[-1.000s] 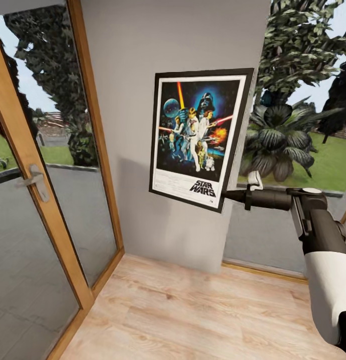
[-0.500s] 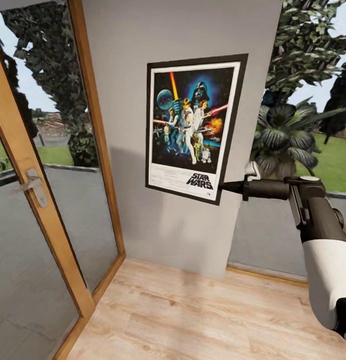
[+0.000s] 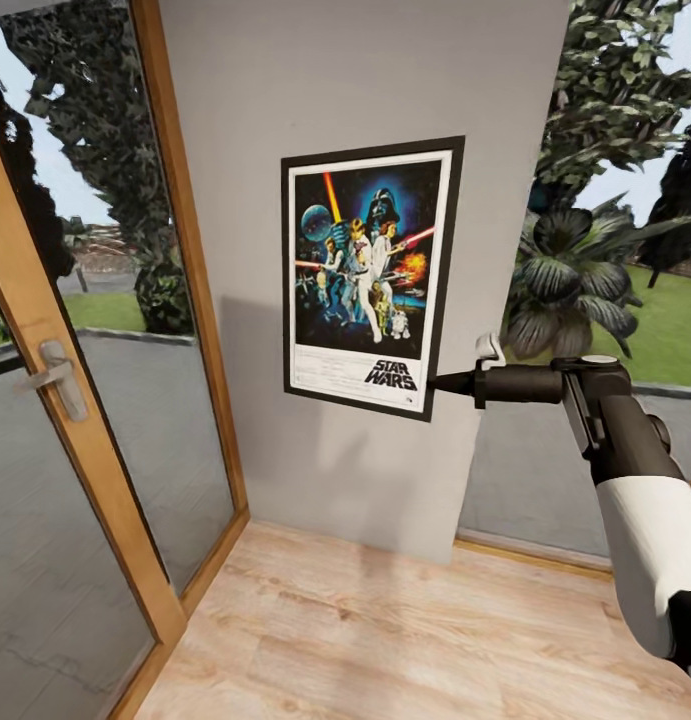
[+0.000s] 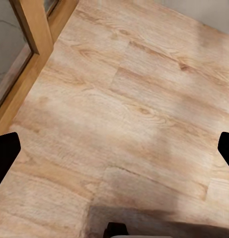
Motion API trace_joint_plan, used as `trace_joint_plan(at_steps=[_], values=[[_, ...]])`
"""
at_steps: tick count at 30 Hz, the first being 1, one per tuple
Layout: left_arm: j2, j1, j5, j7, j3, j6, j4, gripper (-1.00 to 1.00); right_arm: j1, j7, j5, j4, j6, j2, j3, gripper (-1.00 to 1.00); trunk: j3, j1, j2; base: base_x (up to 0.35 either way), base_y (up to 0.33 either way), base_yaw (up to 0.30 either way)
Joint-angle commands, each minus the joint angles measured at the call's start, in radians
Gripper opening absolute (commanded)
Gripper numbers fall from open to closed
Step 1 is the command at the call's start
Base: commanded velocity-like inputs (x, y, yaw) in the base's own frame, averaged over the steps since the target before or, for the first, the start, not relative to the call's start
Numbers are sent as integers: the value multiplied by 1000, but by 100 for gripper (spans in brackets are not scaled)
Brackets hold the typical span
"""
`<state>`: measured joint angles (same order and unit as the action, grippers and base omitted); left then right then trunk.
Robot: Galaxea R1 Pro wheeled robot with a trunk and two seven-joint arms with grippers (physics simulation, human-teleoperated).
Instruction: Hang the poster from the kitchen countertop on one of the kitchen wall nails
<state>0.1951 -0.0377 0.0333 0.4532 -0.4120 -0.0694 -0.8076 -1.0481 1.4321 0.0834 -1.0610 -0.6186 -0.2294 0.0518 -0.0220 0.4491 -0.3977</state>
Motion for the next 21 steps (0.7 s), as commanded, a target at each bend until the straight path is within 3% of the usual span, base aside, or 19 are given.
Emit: trace_joint_plan(at_steps=[1,10,21], values=[[0,0,4,5,-2,-7,-2,100,-1,10,7,-1,-13,0,2,-100,-2,1,-2,122,0,0],[0,1,4,5,-5,-7,-2,100,-1,10,6,-1,-13,1,0,-100,-2,1,-2,134,0,0],[0,1,4,5,-7,-6,-2,100,-1,10,7,-5,-6,1,-3,-100,-2,1,-2,19,0,0]])
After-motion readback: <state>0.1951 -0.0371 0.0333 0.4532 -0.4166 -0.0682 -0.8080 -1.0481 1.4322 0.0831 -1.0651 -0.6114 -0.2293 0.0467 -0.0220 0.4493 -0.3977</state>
